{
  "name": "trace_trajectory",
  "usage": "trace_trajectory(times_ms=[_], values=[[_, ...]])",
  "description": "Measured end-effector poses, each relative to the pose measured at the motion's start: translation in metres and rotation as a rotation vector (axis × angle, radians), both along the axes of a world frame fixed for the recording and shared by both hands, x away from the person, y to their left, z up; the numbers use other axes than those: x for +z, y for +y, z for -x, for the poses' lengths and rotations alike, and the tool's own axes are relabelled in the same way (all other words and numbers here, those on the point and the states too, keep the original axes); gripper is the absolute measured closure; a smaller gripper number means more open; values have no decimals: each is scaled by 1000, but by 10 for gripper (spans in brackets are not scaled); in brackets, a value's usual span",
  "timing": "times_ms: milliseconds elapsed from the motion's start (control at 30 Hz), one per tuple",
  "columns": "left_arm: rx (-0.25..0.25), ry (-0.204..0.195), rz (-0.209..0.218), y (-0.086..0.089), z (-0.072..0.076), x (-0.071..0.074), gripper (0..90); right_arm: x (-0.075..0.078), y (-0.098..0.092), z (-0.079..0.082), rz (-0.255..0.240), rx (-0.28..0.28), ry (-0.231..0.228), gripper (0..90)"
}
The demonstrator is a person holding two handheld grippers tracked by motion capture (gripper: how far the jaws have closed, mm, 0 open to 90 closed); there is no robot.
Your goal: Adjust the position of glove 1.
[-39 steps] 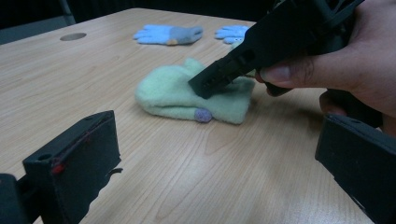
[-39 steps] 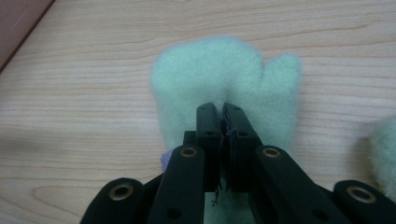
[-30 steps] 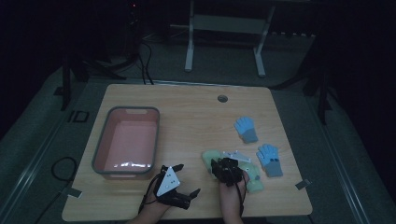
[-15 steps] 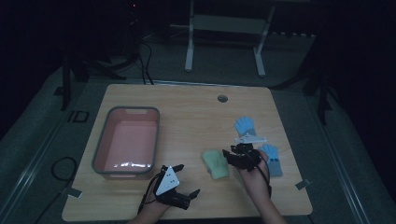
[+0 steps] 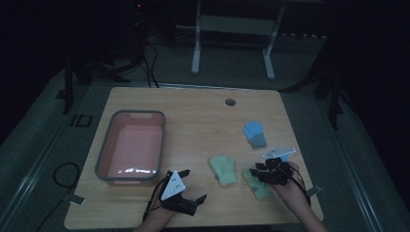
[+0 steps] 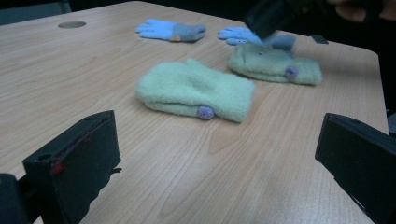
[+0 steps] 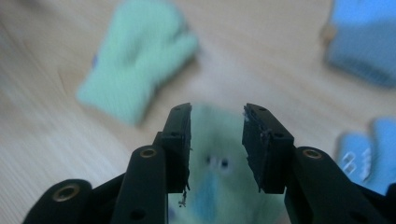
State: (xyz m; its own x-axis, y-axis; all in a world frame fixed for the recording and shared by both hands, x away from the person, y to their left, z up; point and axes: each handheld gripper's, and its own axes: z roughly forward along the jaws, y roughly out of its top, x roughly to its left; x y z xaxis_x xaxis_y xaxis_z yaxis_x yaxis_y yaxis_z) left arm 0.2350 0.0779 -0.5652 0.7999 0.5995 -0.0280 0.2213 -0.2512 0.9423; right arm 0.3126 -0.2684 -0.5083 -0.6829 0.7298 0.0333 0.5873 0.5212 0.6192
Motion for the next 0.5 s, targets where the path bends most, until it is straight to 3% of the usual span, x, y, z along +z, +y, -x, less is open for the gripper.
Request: trace_trajectory(times_ms=[200,233,300,433,500], values=[[6,-12,1,0,1,0,0,-16,-7,10,25,-9,-10,618],[8,-13,2,1,1,0,0,-23,-6,12,49,-15,-17,614],[10,-15,-2,1,2,0,0,-27,-7,12,38,-24,-22,617],[11,-13,-1,1,2,0,0,-32,-6,16,20,-54,-53,663],[14,-12,0,1,2,0,0,-33,-6,17,15,-66,-62,745]])
